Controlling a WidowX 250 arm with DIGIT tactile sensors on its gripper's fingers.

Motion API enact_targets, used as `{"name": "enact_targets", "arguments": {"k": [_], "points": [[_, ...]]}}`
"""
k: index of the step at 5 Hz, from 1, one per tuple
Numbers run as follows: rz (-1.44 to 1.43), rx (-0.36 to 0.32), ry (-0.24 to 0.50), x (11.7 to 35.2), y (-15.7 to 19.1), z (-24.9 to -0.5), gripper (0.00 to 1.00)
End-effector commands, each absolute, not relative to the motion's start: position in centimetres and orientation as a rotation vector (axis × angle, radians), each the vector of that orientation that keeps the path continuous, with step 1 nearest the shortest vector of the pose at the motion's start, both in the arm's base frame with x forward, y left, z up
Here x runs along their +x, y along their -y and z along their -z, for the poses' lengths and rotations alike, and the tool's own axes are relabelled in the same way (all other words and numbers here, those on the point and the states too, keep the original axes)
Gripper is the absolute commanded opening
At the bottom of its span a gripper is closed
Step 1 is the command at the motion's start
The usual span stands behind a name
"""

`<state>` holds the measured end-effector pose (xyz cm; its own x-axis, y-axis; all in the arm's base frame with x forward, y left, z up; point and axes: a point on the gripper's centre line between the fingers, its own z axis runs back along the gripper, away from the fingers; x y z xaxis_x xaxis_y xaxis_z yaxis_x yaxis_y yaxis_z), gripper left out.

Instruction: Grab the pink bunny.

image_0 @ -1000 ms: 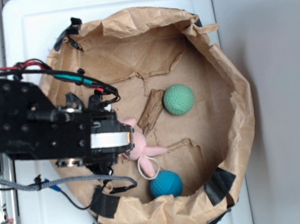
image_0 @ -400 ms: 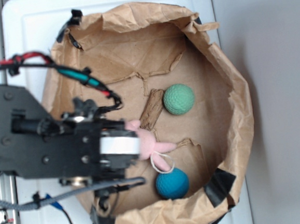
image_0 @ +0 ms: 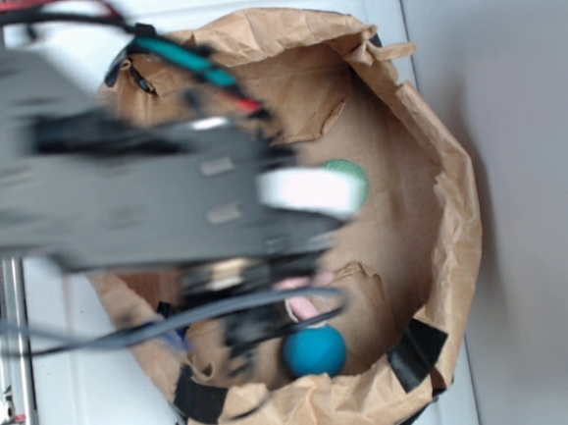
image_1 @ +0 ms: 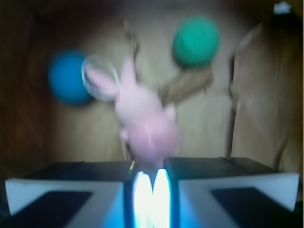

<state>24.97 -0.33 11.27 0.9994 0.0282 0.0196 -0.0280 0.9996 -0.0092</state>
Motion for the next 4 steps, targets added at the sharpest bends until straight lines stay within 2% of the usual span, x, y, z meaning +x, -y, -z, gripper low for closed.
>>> {"name": "enact_targets", "arguments": {"k": [1, 4], "points": [[-0.021, 0.027, 0.092, 29.3, 0.2, -9.2, 1.00], [0.120, -0.011, 0.036, 26.2, -1.4, -8.4, 1.00]]}}
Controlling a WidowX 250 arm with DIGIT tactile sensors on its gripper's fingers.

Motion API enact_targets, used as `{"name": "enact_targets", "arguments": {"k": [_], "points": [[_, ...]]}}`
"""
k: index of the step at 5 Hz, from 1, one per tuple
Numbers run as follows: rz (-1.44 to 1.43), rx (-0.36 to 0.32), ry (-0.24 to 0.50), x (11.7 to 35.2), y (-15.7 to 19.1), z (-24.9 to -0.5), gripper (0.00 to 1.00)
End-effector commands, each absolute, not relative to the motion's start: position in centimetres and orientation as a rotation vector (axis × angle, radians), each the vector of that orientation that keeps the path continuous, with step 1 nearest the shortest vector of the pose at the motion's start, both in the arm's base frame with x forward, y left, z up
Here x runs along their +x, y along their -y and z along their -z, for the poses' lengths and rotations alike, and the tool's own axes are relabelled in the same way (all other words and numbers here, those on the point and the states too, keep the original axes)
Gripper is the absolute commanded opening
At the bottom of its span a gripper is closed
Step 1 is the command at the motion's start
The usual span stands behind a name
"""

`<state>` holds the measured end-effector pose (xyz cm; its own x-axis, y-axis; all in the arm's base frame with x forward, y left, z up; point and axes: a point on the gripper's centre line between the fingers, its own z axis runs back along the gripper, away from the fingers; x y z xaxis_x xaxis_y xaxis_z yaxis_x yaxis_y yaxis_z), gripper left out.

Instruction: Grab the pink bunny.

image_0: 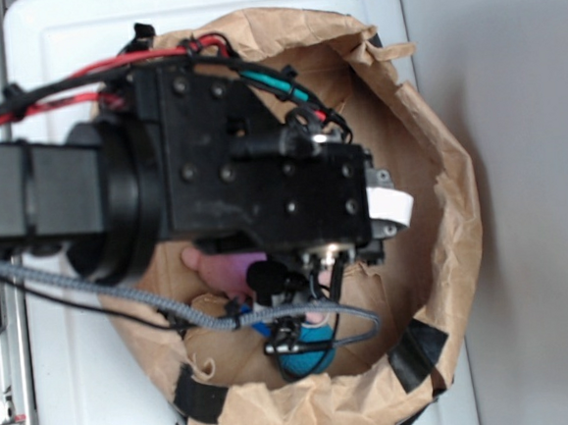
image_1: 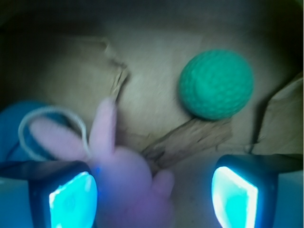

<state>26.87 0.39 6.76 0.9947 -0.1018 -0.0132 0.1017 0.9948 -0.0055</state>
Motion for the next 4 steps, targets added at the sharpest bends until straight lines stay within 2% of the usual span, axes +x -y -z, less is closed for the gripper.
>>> {"name": "enact_targets", "arguments": {"k": [1, 3, 4], "points": [[0.124, 0.005, 0.050, 25.4, -1.3, -7.1, 1.00], [0.112, 0.084, 0.115, 23.7, 0.6, -2.9, 1.00], [0.080, 0.075, 0.094, 23.0, 1.2, -3.4, 0.00]]}}
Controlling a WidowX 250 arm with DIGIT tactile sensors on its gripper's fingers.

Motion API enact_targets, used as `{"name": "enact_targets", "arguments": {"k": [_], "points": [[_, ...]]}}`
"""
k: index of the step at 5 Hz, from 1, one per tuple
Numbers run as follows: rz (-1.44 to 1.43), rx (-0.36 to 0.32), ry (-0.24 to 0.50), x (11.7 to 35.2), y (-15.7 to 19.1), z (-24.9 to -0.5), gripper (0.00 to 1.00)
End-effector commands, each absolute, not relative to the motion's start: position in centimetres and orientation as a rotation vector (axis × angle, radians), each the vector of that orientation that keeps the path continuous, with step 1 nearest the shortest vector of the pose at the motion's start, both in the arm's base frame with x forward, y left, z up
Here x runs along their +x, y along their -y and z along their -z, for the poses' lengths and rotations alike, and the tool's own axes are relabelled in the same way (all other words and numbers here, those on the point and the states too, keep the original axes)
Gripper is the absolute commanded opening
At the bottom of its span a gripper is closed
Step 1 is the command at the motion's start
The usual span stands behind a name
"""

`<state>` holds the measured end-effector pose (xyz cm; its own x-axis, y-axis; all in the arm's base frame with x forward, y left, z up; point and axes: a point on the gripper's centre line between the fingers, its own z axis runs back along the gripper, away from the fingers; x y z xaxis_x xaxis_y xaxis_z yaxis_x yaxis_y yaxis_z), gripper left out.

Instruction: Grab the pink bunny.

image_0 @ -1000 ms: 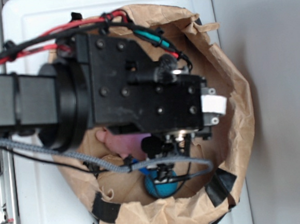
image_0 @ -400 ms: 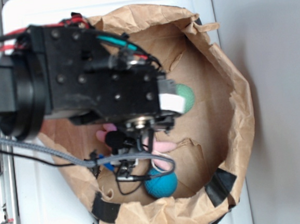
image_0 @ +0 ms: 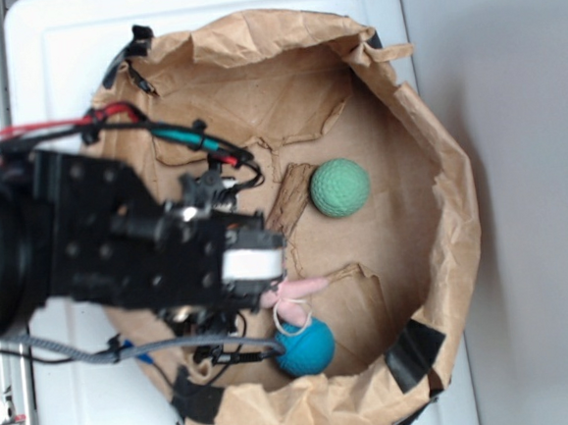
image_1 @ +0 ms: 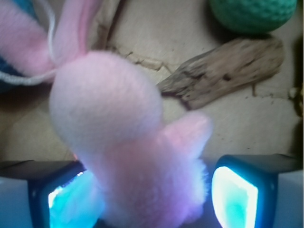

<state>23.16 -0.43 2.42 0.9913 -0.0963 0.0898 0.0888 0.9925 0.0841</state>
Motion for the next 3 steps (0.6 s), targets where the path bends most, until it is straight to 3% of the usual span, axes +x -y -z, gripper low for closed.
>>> {"name": "enact_targets", "arguments": {"k": [1, 3], "points": [[0.068, 0.049, 0.086, 22.3, 1.2, -4.9, 0.00], [0.025, -0.052, 0.028, 22.5, -0.3, -12.0, 0.00]]}}
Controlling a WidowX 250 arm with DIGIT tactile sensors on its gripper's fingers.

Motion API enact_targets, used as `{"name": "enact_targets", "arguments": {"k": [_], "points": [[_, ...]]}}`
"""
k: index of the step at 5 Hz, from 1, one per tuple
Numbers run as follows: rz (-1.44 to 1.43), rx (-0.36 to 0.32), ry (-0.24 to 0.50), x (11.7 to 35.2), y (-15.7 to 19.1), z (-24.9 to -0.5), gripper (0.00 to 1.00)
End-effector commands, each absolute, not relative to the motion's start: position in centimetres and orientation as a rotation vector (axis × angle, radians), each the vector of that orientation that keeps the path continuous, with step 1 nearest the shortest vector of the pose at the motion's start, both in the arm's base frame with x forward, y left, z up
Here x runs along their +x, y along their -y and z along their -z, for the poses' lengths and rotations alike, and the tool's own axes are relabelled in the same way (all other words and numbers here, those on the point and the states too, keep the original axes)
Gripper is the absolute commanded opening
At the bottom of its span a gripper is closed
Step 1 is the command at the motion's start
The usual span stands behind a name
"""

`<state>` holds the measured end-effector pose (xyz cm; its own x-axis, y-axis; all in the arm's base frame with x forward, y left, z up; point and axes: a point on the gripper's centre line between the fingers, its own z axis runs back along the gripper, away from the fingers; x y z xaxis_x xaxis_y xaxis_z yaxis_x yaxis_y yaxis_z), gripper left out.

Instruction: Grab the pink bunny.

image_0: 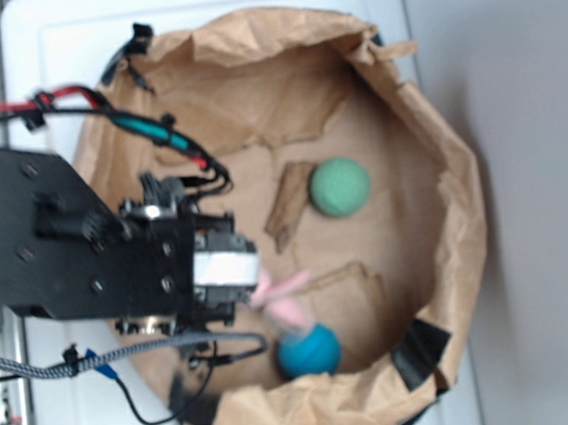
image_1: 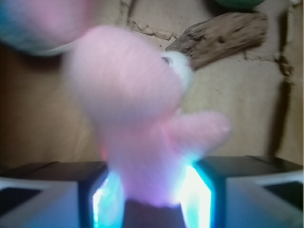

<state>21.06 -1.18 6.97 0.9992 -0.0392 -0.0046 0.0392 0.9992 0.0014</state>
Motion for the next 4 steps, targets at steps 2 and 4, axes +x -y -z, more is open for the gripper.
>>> {"name": "enact_targets", "arguments": {"k": [2, 4], "points": [[-0.004, -0.061, 0.039, 25.6, -2.0, -14.6, 0.00], [-0.056, -0.001, 0.092, 27.3, -1.0, -11.7, 1.00]]}}
